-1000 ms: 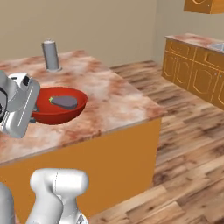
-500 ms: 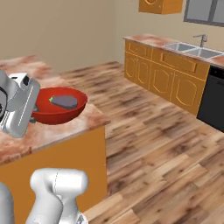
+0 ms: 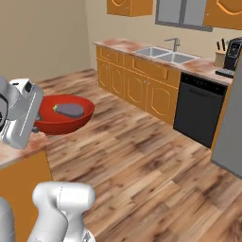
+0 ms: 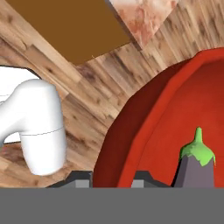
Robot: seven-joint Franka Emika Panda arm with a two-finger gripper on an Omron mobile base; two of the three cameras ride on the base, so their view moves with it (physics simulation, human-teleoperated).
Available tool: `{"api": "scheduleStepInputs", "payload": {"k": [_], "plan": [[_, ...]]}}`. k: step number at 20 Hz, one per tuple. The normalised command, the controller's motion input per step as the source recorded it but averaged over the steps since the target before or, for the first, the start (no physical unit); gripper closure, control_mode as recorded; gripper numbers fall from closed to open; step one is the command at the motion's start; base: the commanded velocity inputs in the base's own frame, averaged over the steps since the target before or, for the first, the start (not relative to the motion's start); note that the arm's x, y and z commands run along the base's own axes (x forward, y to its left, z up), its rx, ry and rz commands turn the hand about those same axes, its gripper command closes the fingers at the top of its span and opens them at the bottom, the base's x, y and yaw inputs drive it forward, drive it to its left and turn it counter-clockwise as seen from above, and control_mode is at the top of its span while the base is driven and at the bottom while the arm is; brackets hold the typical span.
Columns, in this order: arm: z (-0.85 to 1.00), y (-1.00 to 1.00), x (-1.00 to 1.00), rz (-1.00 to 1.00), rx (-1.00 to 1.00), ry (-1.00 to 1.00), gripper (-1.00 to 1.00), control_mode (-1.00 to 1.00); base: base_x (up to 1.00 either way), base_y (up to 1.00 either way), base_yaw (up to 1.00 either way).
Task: Pick the eggplant from the cabinet and place it in the bowl. Then pick the bowl and place it in the sink. Then turn on the sink facuet.
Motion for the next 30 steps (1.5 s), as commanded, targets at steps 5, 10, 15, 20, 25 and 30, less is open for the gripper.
{"api": "scheduleStepInputs", "payload": {"k": [5,10,15,20,25,30], "plan": [[0.0,0.0,0.0,0.0,0.0,0.0,1.0,1.0,0.82,-1.0,-0.19],[0.0,0.0,0.0,0.0,0.0,0.0,1.0,1.0,1.0,-1.0,-0.15],[0.0,0.0,0.0,0.0,0.0,0.0,1.0,1.0,1.0,-1.0,-0.12],[0.0,0.0,0.0,0.0,0.0,0.0,1.0,1.0,1.0,-1.0,-0.15],[0.0,0.0,0.0,0.0,0.0,0.0,1.0,1.0,1.0,-0.65,-0.27],[0.0,0.0,0.0,0.0,0.0,0.0,1.0,1.0,0.97,0.36,-0.52]]}}
